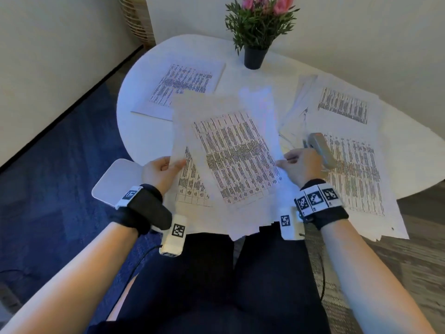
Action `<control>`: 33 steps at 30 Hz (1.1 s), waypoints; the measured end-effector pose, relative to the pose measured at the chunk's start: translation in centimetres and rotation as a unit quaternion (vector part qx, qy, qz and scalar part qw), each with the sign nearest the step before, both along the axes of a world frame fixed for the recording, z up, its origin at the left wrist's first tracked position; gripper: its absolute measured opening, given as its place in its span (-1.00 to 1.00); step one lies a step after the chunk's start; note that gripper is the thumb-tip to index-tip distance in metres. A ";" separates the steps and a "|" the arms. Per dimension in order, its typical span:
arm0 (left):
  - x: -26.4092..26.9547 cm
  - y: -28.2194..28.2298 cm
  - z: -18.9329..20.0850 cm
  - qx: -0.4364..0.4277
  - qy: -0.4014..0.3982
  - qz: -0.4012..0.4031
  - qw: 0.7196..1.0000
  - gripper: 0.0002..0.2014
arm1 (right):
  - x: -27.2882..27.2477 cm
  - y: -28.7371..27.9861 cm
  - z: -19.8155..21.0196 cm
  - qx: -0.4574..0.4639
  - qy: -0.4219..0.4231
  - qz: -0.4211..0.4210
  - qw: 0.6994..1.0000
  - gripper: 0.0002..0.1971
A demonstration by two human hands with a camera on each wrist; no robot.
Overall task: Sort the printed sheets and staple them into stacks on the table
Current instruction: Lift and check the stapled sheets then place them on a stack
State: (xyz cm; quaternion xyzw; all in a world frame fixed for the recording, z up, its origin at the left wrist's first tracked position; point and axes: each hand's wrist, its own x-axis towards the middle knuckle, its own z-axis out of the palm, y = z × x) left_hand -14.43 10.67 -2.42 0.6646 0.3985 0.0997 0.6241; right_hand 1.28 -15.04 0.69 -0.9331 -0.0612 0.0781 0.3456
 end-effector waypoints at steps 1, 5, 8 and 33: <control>-0.1 0.4 -0.7 0.024 0.010 0.000 1.000 -0.88 | 0.3 -0.5 0.3 -0.003 -0.020 -0.017 1.000 -0.76; -0.8 1.3 -2.3 0.052 0.063 0.014 0.997 -0.85 | 1.6 -2.8 1.7 0.035 -0.078 -0.104 0.991 -0.78; -1.1 1.0 -2.2 0.051 0.070 0.012 0.996 -0.79 | 1.6 -3.4 1.7 0.046 -0.091 -0.115 0.988 -0.83; -0.5 0.8 -1.9 0.090 0.029 -0.019 0.995 -0.73 | 0.1 0.7 3.0 0.140 -0.083 -0.006 0.987 -0.67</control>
